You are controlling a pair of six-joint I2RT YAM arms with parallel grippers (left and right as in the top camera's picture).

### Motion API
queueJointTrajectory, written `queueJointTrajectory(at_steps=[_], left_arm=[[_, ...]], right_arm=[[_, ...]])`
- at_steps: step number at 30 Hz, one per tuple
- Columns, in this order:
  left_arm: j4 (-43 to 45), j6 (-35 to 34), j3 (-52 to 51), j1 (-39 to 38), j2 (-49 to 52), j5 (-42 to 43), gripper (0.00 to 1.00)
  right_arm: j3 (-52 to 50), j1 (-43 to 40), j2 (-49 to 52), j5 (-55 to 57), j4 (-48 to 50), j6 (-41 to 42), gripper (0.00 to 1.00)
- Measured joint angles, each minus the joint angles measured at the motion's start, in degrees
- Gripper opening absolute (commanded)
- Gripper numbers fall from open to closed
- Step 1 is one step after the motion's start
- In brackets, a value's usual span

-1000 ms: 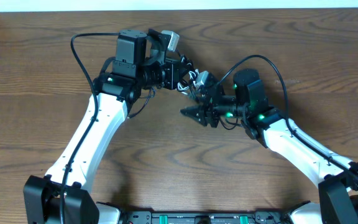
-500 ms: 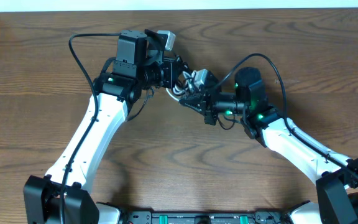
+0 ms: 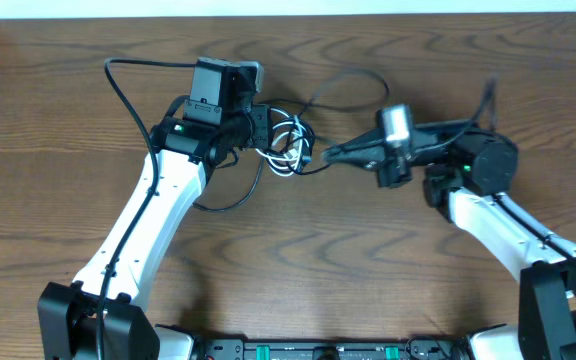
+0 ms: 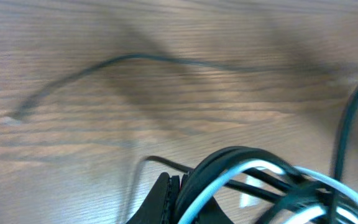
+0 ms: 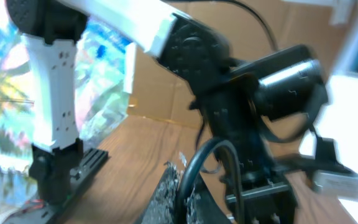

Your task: Untangle cables

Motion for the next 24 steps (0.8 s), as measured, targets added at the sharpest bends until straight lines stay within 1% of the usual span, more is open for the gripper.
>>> queueJointTrajectory(at_steps=[4,8,12,19,24], left_arm=[[-3.1,-0.1,0.0,0.0,0.0,-6.5,0.08],[-4.4,-0.2,0.0,1.0,0.0,-10.0,0.07],[-5.2,-0.2,0.0,5.3,0.0,-13.0,0.07],[-9.6,-0.1,0.0,15.3,0.0,-14.4,0.07],[-10.1,-0.1,0.0,19.6,0.0,-14.8,0.07]], right_arm=[[0.0,-5.0,0.0,-0.8,0.1,9.0,0.01],[0.0,-7.1,0.0,-1.3,0.1,12.7,0.01],[0.0,-10.8,0.0,-1.4,0.1,17.4,0.01],[0.0,-14.2,0.0,-1.4,0.2,19.9,0.01],[0.0,-16.1,0.0,-1.3,0.2,20.3,0.01]])
